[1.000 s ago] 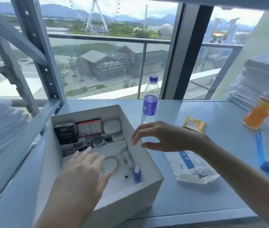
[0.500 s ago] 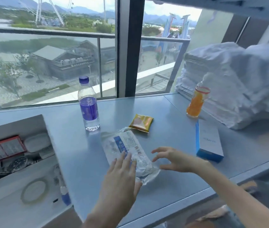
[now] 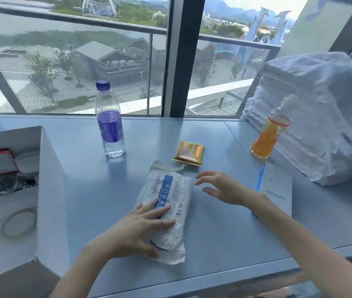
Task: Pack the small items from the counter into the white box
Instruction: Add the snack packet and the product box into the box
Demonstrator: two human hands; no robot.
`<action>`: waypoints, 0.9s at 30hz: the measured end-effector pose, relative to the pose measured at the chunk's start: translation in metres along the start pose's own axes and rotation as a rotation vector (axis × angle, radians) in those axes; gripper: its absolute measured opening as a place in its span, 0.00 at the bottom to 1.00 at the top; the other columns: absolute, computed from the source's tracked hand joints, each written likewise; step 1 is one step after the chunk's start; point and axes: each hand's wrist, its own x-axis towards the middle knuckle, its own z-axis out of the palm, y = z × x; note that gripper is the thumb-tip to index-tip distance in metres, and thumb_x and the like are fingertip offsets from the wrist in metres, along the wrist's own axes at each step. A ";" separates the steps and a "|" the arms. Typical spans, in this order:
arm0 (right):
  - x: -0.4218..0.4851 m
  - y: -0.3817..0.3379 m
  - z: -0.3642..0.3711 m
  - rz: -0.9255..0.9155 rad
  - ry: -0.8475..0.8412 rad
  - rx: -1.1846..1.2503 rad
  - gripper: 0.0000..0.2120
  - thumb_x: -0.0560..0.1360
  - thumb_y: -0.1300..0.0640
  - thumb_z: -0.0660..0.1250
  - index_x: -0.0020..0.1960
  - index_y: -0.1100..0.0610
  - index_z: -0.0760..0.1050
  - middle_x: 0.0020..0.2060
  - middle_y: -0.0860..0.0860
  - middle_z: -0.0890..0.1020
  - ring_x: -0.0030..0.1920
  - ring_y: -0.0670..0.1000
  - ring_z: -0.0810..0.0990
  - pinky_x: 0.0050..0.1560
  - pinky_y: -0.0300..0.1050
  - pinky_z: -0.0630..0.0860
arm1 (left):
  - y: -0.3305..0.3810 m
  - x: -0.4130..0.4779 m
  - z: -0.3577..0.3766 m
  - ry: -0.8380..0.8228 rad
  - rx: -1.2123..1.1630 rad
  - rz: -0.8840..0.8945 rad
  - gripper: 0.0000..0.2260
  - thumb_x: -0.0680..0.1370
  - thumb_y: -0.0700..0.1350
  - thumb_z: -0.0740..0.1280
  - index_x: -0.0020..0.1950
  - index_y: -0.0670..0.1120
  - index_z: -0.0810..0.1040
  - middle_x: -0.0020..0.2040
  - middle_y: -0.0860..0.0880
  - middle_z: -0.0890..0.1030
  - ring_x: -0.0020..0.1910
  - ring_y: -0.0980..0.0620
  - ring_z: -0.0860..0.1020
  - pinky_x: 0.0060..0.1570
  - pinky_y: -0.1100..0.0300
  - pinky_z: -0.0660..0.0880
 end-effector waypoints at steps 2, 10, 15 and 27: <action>0.012 -0.001 0.002 -0.021 0.024 0.010 0.12 0.77 0.60 0.63 0.60 0.57 0.76 0.62 0.51 0.75 0.61 0.51 0.74 0.63 0.43 0.67 | -0.001 -0.008 -0.009 -0.036 -0.057 0.043 0.30 0.71 0.53 0.70 0.66 0.71 0.59 0.71 0.71 0.46 0.70 0.69 0.37 0.67 0.69 0.37; 0.038 -0.010 0.012 0.032 -0.073 0.102 0.23 0.72 0.52 0.71 0.64 0.57 0.71 0.56 0.54 0.76 0.54 0.52 0.76 0.57 0.43 0.72 | 0.004 -0.033 -0.001 0.262 -0.234 -0.229 0.21 0.71 0.49 0.63 0.60 0.68 0.69 0.68 0.66 0.57 0.71 0.64 0.54 0.64 0.75 0.47; 0.038 -0.008 0.013 0.045 -0.097 0.146 0.29 0.68 0.52 0.74 0.66 0.55 0.69 0.54 0.53 0.75 0.52 0.50 0.75 0.54 0.39 0.71 | 0.007 -0.043 0.003 0.344 -0.307 -0.388 0.19 0.72 0.52 0.60 0.63 0.62 0.70 0.70 0.61 0.58 0.73 0.57 0.57 0.65 0.70 0.52; 0.024 0.003 0.009 0.104 -0.213 0.337 0.25 0.66 0.53 0.77 0.59 0.53 0.72 0.39 0.47 0.77 0.34 0.43 0.76 0.39 0.36 0.74 | 0.010 -0.032 0.004 0.369 -0.173 -0.528 0.38 0.67 0.53 0.75 0.73 0.60 0.60 0.71 0.57 0.63 0.68 0.55 0.57 0.64 0.64 0.57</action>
